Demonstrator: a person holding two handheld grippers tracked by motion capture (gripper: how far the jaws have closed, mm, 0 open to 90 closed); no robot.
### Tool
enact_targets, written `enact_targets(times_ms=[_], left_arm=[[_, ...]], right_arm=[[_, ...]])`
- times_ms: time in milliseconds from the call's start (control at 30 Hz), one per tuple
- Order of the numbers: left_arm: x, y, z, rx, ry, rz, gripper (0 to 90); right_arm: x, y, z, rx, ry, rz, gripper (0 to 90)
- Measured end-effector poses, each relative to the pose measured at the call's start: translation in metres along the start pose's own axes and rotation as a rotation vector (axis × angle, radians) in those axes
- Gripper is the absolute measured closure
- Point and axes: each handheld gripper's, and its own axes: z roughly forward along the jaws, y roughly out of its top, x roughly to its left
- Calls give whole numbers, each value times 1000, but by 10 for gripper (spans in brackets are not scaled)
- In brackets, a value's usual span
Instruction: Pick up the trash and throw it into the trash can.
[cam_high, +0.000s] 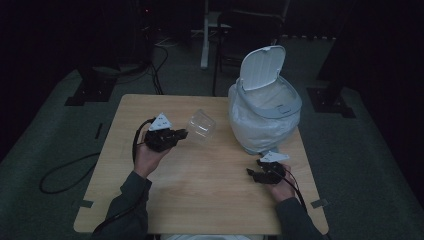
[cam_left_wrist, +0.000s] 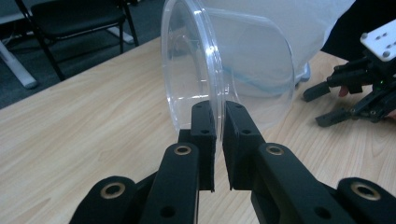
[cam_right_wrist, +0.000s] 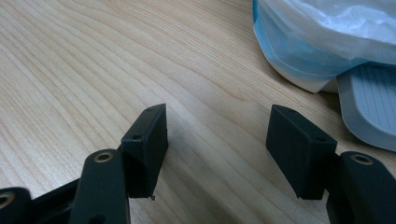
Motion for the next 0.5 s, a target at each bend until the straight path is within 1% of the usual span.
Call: enact_targets(times_ms=[267,500], left_arm=[[-1,12,-4,-9,2,16,843],[0,23,-10,-31,2,25,843]], right_arm=[[0,0,0,-1,1,2,374],[0,0,0,-2,0,0,374]])
